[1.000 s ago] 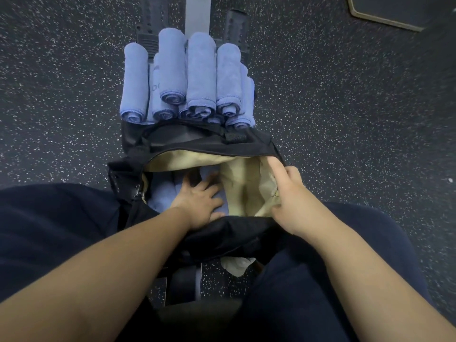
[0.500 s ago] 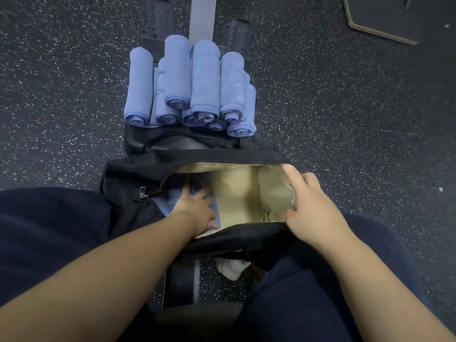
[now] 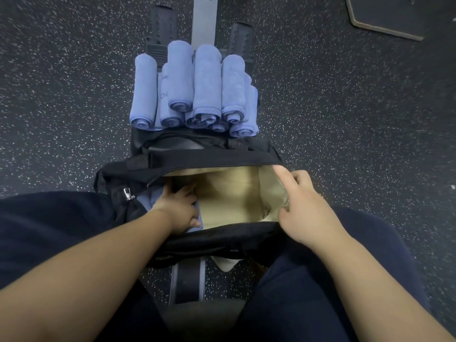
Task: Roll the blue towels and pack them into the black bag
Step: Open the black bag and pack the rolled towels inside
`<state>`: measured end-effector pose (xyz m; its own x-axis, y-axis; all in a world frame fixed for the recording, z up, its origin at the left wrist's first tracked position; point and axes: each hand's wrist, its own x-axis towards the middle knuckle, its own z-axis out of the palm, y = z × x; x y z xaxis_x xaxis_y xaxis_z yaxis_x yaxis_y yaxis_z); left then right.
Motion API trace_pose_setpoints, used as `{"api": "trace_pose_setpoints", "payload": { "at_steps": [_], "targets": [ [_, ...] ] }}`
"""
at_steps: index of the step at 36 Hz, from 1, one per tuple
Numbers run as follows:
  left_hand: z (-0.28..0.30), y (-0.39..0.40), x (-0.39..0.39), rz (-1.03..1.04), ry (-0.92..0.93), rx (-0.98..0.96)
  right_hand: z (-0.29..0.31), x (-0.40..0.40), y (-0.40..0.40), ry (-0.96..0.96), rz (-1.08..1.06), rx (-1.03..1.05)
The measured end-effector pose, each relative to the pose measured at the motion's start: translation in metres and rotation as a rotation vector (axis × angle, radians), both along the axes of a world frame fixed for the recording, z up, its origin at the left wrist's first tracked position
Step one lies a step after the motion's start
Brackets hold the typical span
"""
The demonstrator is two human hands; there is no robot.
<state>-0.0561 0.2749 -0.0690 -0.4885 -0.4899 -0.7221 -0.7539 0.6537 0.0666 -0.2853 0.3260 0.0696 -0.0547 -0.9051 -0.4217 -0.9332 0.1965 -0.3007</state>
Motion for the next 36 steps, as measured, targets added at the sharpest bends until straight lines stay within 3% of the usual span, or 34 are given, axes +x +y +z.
{"api": "trace_pose_setpoints", "payload": {
  "at_steps": [4, 11, 18, 24, 29, 33, 36],
  "targets": [
    [-0.004, 0.004, 0.013, -0.029, 0.13, -0.04, -0.004, 0.007, -0.004, -0.064, 0.022, 0.005],
    [-0.007, 0.012, 0.02, 0.384, 0.172, -0.059, -0.006, 0.01, -0.006, -0.063, 0.032, -0.005],
    [-0.001, 0.012, 0.018, 0.476, 0.308, 0.012, -0.005, 0.007, -0.008, -0.074, -0.005, -0.033],
    [0.017, 0.014, 0.012, 0.692, 0.145, -0.079, -0.007, 0.005, -0.012, -0.088, -0.035, -0.042],
    [0.033, 0.013, 0.031, 0.474, 0.086, -0.13, -0.009, 0.005, -0.016, -0.108, -0.047, -0.051],
    [0.047, 0.005, 0.069, 0.199, -0.097, -0.206, -0.009, 0.005, -0.017, -0.104, -0.043, -0.046],
    [0.06, 0.0, 0.08, 0.148, -0.115, -0.238, -0.01, 0.007, -0.016, -0.103, -0.042, -0.032]
  ]
}}
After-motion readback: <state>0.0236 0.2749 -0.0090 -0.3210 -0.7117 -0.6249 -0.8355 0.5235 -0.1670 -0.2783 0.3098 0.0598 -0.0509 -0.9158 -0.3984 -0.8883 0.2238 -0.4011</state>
